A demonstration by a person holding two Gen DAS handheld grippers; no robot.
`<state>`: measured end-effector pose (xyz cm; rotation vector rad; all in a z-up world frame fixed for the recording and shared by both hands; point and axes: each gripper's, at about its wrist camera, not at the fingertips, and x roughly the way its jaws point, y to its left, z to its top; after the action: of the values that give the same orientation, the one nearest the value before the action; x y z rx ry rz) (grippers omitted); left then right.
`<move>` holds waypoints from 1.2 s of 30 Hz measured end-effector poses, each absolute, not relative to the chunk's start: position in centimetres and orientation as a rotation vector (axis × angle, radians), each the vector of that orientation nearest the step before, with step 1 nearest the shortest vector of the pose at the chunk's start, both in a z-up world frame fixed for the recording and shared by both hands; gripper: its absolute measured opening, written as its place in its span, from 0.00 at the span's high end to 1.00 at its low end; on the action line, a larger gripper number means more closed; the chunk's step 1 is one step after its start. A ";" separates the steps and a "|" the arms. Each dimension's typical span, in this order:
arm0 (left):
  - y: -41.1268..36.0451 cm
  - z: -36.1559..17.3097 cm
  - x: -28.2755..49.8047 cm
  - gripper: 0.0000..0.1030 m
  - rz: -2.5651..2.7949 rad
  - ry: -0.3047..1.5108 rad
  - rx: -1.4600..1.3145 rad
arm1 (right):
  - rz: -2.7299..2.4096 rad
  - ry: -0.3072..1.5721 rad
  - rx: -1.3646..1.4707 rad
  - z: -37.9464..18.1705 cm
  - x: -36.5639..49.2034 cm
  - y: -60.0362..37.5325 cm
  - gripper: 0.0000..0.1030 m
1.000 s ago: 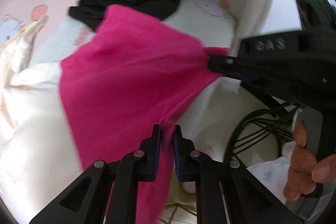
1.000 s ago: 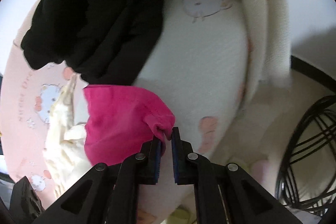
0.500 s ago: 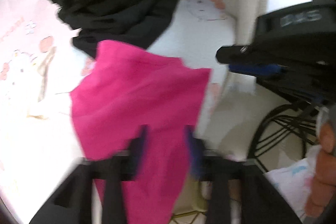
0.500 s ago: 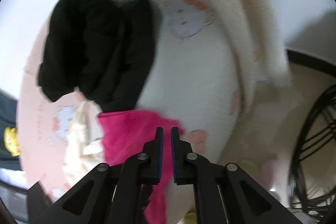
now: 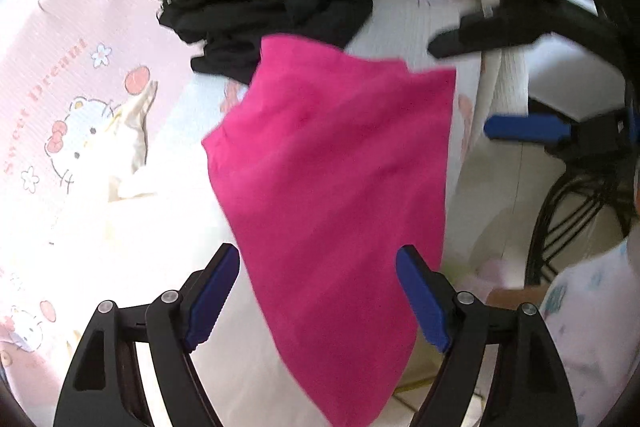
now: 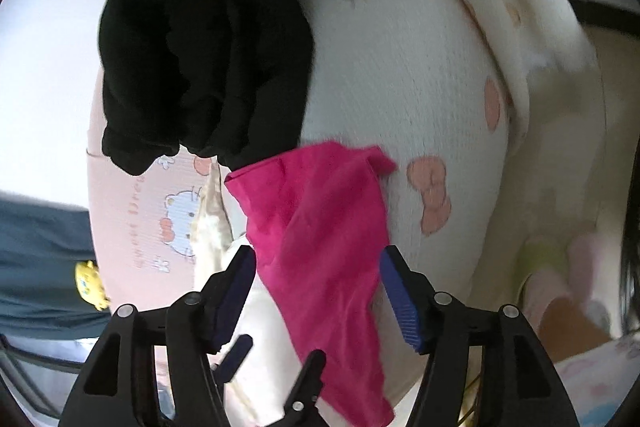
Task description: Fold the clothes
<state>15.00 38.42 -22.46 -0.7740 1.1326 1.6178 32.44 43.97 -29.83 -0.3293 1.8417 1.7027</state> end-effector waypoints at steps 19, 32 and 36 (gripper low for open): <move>36.1 -24.2 12.3 0.23 1.662 1.117 -0.874 | 1.652 1.939 -0.436 -33.6 28.9 43.2 0.34; 26.8 -13.1 5.9 0.23 1.851 0.964 -0.772 | 2.146 1.605 -0.736 -18.6 22.6 39.5 0.34; 21.8 -9.1 2.8 0.23 1.830 0.900 -0.791 | 2.295 1.232 -1.094 -11.9 18.5 35.8 0.34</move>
<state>2.85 21.76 -9.09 -0.7913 0.9002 1.8303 18.46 35.80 -11.94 -1.0937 1.2324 2.2955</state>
